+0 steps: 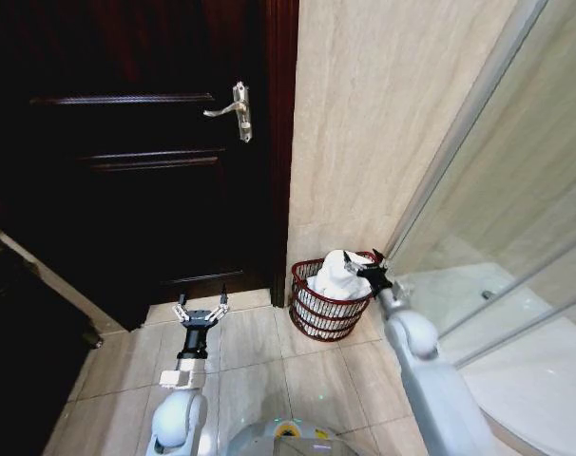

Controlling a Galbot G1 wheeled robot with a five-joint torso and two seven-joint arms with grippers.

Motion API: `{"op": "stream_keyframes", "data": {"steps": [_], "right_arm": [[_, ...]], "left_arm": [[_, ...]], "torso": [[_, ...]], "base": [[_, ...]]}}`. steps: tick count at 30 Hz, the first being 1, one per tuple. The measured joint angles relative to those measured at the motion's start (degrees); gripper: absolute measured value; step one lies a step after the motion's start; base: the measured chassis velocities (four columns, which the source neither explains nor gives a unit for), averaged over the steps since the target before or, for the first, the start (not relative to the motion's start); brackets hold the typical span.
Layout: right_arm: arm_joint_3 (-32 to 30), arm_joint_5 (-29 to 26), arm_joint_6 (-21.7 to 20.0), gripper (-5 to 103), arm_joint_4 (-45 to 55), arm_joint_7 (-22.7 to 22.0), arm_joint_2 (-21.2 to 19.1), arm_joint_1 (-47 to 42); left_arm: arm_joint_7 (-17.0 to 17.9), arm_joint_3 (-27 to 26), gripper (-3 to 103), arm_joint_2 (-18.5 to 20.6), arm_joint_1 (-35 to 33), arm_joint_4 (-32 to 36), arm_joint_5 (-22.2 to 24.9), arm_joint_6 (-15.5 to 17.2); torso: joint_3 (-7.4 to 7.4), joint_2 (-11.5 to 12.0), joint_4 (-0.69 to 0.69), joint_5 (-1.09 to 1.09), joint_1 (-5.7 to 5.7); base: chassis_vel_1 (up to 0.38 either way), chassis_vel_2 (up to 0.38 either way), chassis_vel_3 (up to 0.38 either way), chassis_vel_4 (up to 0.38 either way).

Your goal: Discard the used towel into the hamper.

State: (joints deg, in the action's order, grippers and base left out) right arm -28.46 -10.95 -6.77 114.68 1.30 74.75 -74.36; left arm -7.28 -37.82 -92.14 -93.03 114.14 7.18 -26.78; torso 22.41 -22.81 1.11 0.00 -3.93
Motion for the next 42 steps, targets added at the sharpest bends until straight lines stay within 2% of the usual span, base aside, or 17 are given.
{"op": "stream_keyframes", "data": {"steps": [5,8,12,29,37,42], "right_arm": [[-0.1,4.6,3.5,100,3.0,-0.3,3.2,-6.8],[-0.1,7.8,7.1,100,3.4,-0.5,6.3,-10.3],[-0.1,8.7,8.6,100,3.3,-0.7,8.0,-11.9],[0.2,10.5,9.7,100,3.5,-1.2,7.5,-13.0],[-0.1,9.6,9.5,100,4.5,-1.6,6.7,-13.3],[-0.2,9.4,9.7,100,4.8,-1.8,6.5,-14.1]], "left_arm": [[0.1,-0.6,100,0.0,0.0,-1.4,0.1,-1.0],[0.2,-0.7,100,0.0,0.1,-1.8,1.0,-1.2],[0.2,-0.5,100,0.0,0.1,-2.1,1.4,-1.0],[-0.9,-0.6,100,0.0,0.2,-2.4,1.6,-0.3],[-0.4,-0.9,100,0.0,0.9,-3.1,0.1,-2.6],[-0.3,-0.5,100,0.0,0.4,-2.4,0.4,-1.6]], "torso": [[0.0,0.0,0.0,-0.02,0.0],[0.0,0.0,-0.01,0.0,0.0],[0.0,0.0,-0.01,-0.01,0.0],[0.01,0.0,-0.01,0.01,0.0],[0.01,0.0,-0.02,0.0,-0.01],[0.01,0.0,0.0,0.0,-0.01]], "base": [[0.0,0.0,0.0,0.0],[0.0,0.0,0.0,0.0],[0.0,0.0,0.0,0.0],[0.006,0.008,0.01,0.007],[0.039,0.031,0.043,0.036],[0.0,0.0,0.0,0.0]]}}
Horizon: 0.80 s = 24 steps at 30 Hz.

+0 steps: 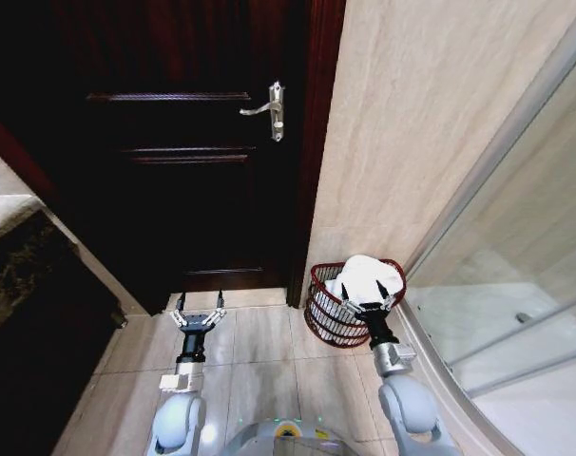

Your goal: Discard the used towel into the hamper.

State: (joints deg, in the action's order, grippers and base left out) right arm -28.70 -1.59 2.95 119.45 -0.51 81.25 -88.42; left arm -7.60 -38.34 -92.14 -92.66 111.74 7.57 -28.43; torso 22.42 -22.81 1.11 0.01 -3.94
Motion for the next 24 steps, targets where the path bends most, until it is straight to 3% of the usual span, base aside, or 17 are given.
{"op": "stream_keyframes", "data": {"steps": [8,24], "right_arm": [[0.3,0.4,0.9,100,0.0,0.1,0.5,-0.9],[0.3,0.5,1.7,100,0.0,0.1,1.3,-2.0]], "left_arm": [[-0.5,0.2,100,0.0,-0.2,0.8,-0.2,1.7],[-0.8,0.3,100,0.0,-0.3,-0.1,0.1,0.5]], "torso": [[0.0,0.0,0.0,-0.01,0.0],[0.0,0.0,0.0,0.0,0.0]], "base": [[0.0,0.0,0.0,0.0],[0.0,0.0,0.0,0.0]]}}
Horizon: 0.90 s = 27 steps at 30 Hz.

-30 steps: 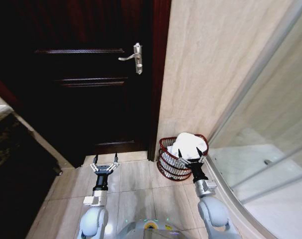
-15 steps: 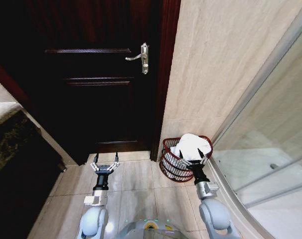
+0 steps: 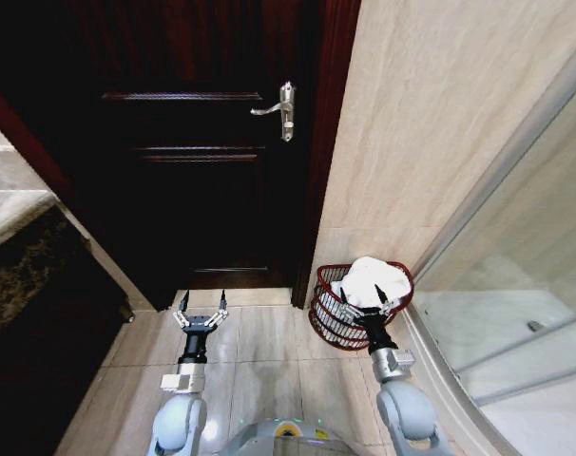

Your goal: Discard the used towel into the hamper.

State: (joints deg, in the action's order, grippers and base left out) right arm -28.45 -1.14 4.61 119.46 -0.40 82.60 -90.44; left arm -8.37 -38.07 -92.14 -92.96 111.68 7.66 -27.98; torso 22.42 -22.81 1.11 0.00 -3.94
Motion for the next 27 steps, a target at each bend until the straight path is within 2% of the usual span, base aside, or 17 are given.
{"op": "stream_keyframes", "data": {"steps": [4,16,21,27], "right_arm": [[-0.1,0.0,0.2,100,0.3,0.0,0.2,-0.6],[0.2,2.1,0.8,100,0.1,-0.2,1.6,-0.4],[0.2,3.4,2.7,100,-2.5,-0.2,3.4,0.9],[0.4,3.1,3.4,100,-3.6,0.0,2.7,0.6]], "left_arm": [[0.1,0.2,100,0.0,0.0,0.1,0.0,-0.7],[0.0,0.3,100,0.0,-0.2,0.2,0.6,-0.1],[-0.8,0.3,100,0.0,0.4,-1.6,-0.9,-0.3],[-0.4,0.3,100,0.0,0.9,-3.3,-2.7,-2.3]], "torso": [[0.0,0.0,0.0,0.0,0.0],[0.0,0.0,0.0,0.0,0.0],[0.0,0.0,-0.01,0.0,0.0],[0.0,0.0,-0.02,0.0,0.0]], "base": [[0.0,0.0,0.0,0.0],[0.0,0.0,0.0,0.0],[0.0,0.0,0.0,0.0],[0.025,0.04,0.03,0.022]]}}
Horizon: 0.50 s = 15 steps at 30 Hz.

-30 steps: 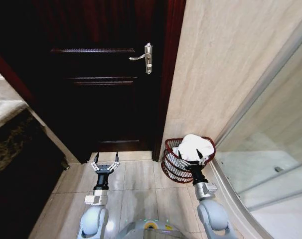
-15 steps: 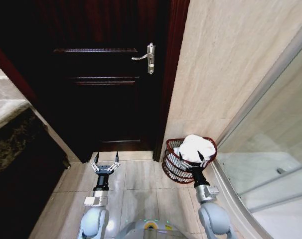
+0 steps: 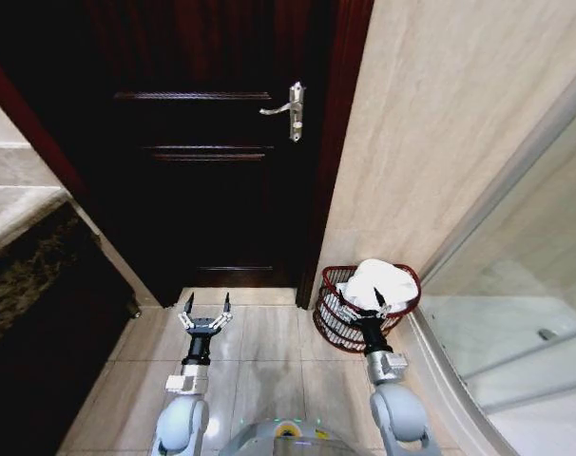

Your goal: Discard the used towel into the hamper.

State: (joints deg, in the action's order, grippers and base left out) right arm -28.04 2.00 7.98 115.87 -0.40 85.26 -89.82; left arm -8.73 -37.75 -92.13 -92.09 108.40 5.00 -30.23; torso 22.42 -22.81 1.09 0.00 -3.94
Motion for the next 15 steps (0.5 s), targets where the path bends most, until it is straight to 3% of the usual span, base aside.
{"op": "stream_keyframes", "data": {"steps": [15], "right_arm": [[-1.5,-1.7,0.1,100,1.1,0.0,-1.3,0.1]], "left_arm": [[-0.1,0.0,100,0.0,0.7,2.7,-2.5,1.5]], "torso": [[0.28,-0.5,0.01,0.0,-0.18]], "base": [[0.0,0.0,0.0,0.0]]}}
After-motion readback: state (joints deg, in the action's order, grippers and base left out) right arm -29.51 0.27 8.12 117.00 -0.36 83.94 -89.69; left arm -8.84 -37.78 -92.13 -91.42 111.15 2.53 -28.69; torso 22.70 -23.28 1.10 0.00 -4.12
